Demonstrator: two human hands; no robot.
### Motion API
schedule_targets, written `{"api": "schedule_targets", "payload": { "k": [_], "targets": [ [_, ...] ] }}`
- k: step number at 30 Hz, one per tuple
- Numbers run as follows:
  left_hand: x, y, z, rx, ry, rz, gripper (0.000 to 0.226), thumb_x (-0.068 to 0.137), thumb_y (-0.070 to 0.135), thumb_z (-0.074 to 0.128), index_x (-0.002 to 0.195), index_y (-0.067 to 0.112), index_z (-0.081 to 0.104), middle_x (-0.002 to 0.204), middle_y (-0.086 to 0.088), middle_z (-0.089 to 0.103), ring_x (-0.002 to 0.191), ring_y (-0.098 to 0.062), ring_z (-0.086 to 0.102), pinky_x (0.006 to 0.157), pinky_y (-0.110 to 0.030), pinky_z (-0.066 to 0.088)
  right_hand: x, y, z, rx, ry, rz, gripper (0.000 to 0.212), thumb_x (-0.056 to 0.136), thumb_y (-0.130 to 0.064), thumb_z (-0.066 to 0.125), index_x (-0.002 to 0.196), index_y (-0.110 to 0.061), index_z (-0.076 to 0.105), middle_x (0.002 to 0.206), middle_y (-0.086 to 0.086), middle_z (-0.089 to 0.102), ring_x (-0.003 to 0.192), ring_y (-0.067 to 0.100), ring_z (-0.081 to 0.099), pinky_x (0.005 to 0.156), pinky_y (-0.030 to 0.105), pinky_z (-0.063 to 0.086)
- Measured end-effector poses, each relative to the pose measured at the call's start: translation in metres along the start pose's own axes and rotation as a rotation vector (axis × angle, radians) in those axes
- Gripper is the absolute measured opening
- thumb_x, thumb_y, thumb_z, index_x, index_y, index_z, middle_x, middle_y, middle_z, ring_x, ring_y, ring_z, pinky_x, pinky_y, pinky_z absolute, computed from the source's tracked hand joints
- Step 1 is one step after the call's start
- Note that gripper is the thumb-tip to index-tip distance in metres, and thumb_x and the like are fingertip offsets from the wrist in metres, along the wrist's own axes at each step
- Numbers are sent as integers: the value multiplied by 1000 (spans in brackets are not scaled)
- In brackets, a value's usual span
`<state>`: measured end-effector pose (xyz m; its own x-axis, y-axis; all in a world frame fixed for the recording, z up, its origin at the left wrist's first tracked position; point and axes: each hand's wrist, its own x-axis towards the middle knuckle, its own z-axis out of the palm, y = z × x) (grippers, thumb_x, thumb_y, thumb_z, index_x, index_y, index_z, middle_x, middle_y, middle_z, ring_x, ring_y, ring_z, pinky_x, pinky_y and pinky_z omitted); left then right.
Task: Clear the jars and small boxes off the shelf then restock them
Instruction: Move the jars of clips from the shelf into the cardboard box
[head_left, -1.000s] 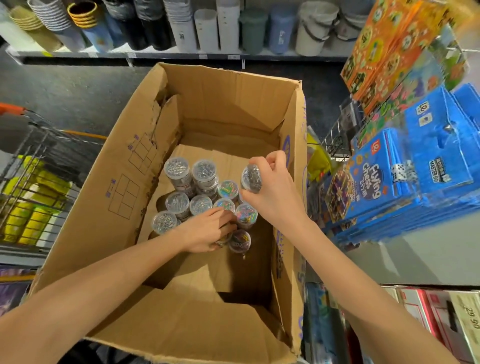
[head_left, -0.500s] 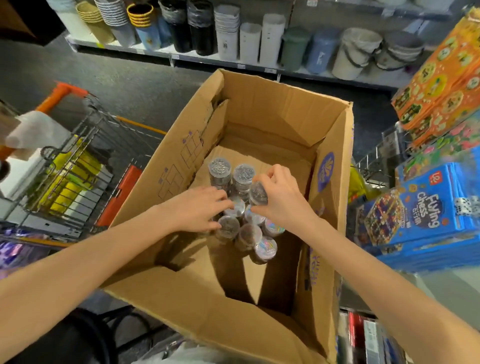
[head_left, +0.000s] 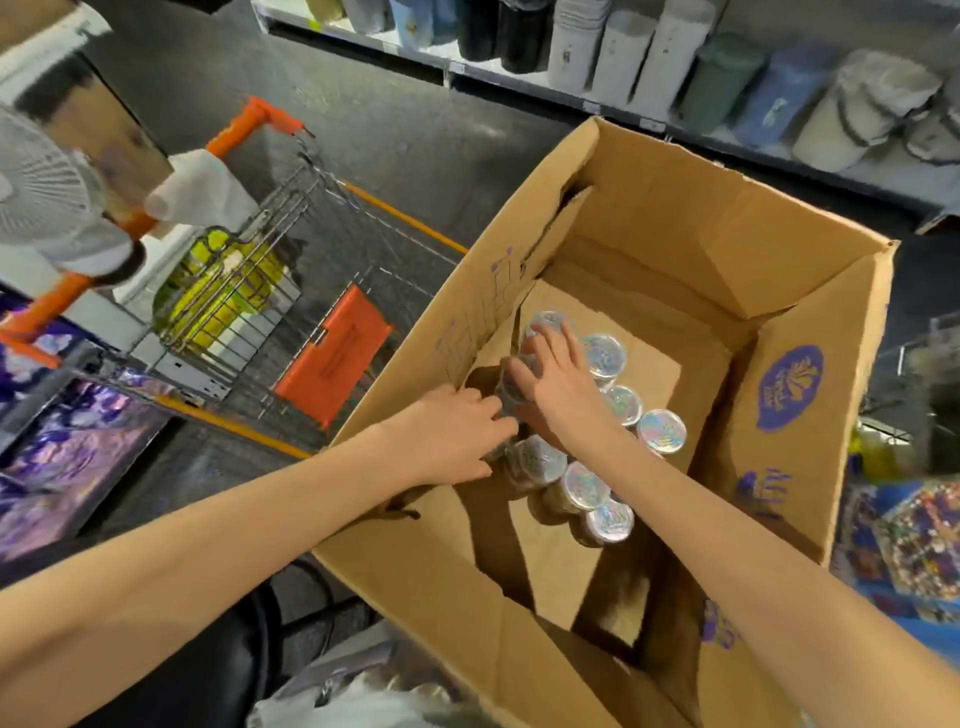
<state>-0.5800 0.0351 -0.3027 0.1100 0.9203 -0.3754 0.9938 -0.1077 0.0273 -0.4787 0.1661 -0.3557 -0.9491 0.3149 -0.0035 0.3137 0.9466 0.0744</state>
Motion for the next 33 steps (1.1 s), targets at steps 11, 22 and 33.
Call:
{"api": "schedule_targets", "payload": {
  "k": [11,22,33],
  "targets": [
    [1,-9,-1,1,-5,-72,43,98,36,46,136,18,39,127,-6,50,113,-24,49,87,-35,41,17,-6,20,-125,-153,-37,56,48,-29,89,93,-5,66,103,28,63,113,44,56,99,63,35],
    [1,-11,-20,10,-34,-109,47,97,37,47,139,19,38,130,-5,48,117,-24,50,95,-40,45,1,-3,13,-81,-111,-6,55,65,-20,78,115,-7,60,118,29,57,131,47,38,108,64,18],
    [15,-11,-82,0,49,-5,44,97,40,47,139,28,39,129,3,49,117,-19,50,86,-35,45,-55,21,-58,64,72,290,68,89,-37,62,145,-14,31,144,19,31,144,35,7,117,48,6]
  ]
}}
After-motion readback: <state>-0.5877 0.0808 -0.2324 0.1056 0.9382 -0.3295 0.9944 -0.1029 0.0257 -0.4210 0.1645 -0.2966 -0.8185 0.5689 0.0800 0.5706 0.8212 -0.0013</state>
